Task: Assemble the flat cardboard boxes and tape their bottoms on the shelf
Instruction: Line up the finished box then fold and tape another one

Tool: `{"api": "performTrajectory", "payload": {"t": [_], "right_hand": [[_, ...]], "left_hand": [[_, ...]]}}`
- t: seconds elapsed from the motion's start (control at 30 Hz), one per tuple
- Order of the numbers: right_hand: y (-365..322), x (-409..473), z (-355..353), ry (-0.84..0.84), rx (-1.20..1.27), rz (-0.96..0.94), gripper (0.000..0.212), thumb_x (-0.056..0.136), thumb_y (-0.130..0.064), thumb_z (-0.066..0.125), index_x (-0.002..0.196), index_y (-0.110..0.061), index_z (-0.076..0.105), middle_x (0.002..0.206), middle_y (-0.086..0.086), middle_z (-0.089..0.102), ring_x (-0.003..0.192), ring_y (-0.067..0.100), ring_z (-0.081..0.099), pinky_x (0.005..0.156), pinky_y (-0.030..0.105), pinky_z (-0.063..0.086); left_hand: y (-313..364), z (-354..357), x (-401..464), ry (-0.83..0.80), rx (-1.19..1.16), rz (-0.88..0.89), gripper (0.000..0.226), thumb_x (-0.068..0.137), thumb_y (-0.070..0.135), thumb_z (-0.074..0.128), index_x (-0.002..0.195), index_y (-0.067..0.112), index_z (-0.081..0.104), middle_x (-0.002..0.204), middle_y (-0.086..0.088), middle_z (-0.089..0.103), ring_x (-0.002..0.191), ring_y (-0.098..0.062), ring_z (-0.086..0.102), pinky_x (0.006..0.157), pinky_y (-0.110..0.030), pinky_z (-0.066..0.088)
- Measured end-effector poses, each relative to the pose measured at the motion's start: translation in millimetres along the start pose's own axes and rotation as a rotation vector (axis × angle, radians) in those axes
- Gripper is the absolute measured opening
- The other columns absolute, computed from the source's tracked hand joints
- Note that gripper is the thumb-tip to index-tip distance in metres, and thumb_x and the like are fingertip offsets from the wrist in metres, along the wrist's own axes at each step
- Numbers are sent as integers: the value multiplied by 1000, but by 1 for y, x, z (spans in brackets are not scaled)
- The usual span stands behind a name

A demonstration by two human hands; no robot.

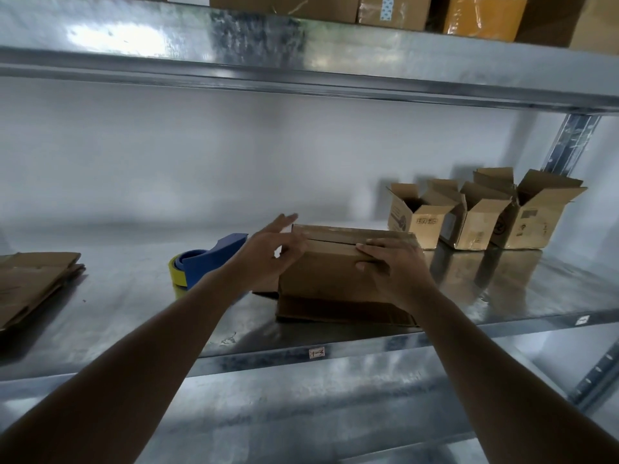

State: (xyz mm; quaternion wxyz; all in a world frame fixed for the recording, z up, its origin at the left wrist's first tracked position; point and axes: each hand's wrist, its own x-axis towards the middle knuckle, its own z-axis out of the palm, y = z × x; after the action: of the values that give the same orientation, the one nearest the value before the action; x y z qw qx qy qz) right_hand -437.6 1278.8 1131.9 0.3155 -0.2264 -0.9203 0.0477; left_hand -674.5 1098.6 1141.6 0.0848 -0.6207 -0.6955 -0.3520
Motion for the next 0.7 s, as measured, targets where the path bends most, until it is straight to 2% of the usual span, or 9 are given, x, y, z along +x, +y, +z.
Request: {"api": "performTrajectory", "payload": {"t": [0.07,0.13,0.2,0.27,0.37,0.43,0.5,0.63,0.7], "right_hand": [[6,-4,-2,25,47,-40,39,96,-41,68,134,-33,68,139,-9,65,133,13,52,116,49,31],[9,-8,-4,59,66,-70,34,97,-39,68,130,-32,70,137,-9,66,130,6,52,115,51,35],[6,-8,-6,79,83,-61,29,101,-44,60,123,-31,73,129,-11,69,122,-2,51,112,48,39],[-4,-3,-6,109,82,-31,34,105,-51,47,109,-30,74,111,-12,73,107,0,60,101,44,48],[-23,8,-3,67,-11,67,33,103,-54,41,102,-31,64,92,-12,65,87,10,61,83,39,52],[-30,12,3,10,-38,66,38,106,-49,33,123,-30,60,107,-6,68,101,16,63,93,43,52],[-33,12,8,-36,-97,32,51,107,-48,23,150,-34,46,143,-3,61,134,22,54,113,47,39],[-42,19,14,-116,-147,64,62,103,-57,11,154,-42,42,163,-7,41,153,18,32,121,44,23],[-47,23,19,-116,-127,67,55,107,-56,17,154,-43,43,164,-7,39,154,18,30,122,43,22]], "left_hand": [[2,2,-1,-27,-7,62,31,101,27,66,131,25,72,152,9,49,147,1,29,118,-19,29],[5,1,-1,15,-26,106,29,98,26,71,126,24,75,139,6,65,136,0,50,114,-21,41],[6,0,1,54,-5,155,25,95,25,74,120,23,78,126,5,73,122,3,59,105,-14,46],[8,-1,4,72,33,181,23,94,25,76,117,22,80,119,5,76,117,8,57,99,-5,40],[2,4,1,71,35,175,24,96,36,72,117,28,79,116,11,75,112,1,62,99,-22,46],[-2,5,-3,64,52,133,30,96,48,64,120,35,77,117,17,73,111,-3,63,98,-32,50],[-6,2,-4,37,100,102,32,96,54,60,121,40,75,116,21,71,111,-4,62,98,-34,51],[-5,-12,-2,-18,83,92,28,99,45,61,116,33,78,113,15,73,108,-3,64,96,-30,51],[-8,-19,-4,94,16,27,22,104,30,60,111,22,80,112,8,73,104,-3,65,94,-35,54]]}}
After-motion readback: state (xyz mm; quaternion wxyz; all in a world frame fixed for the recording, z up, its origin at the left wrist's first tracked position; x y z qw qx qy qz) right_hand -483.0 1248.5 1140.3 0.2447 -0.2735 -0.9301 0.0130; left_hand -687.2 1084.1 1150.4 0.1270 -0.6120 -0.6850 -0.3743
